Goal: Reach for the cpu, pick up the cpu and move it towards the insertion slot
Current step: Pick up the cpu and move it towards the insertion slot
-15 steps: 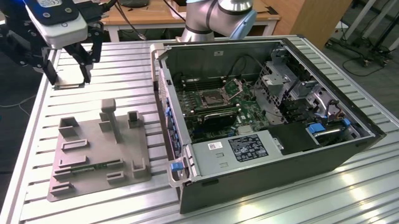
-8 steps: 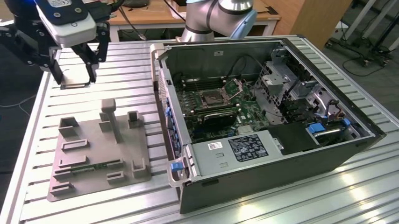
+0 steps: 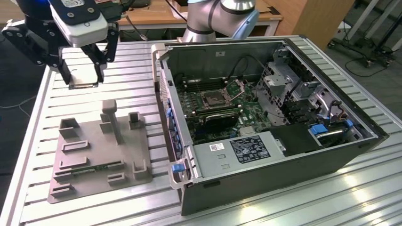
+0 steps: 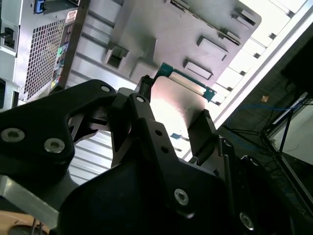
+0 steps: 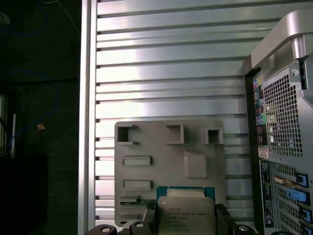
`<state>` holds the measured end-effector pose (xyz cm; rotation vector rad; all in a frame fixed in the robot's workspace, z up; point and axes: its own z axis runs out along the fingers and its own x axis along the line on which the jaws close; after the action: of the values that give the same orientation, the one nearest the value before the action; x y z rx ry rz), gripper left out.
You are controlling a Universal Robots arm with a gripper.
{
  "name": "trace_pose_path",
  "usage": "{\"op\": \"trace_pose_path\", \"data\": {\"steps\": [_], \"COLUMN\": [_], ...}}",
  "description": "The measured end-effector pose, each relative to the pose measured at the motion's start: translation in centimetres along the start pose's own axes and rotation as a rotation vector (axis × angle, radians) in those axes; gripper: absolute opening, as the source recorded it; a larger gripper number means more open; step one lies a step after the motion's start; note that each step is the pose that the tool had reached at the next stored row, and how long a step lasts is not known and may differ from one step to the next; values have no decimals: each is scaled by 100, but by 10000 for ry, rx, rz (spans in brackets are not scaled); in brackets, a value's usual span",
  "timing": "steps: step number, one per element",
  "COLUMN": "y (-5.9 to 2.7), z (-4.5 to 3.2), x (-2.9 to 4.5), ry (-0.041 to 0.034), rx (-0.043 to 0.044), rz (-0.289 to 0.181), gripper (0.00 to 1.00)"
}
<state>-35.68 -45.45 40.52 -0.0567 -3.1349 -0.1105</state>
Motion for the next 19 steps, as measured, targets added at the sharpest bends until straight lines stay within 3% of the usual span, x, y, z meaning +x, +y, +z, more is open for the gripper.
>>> {"op": "trace_pose_path", "data": {"steps": [19], "y": [8], "z": [0], "x": [-220], "ry": [-1], "rx": [0], "rz": [0], "gripper": [54]}}
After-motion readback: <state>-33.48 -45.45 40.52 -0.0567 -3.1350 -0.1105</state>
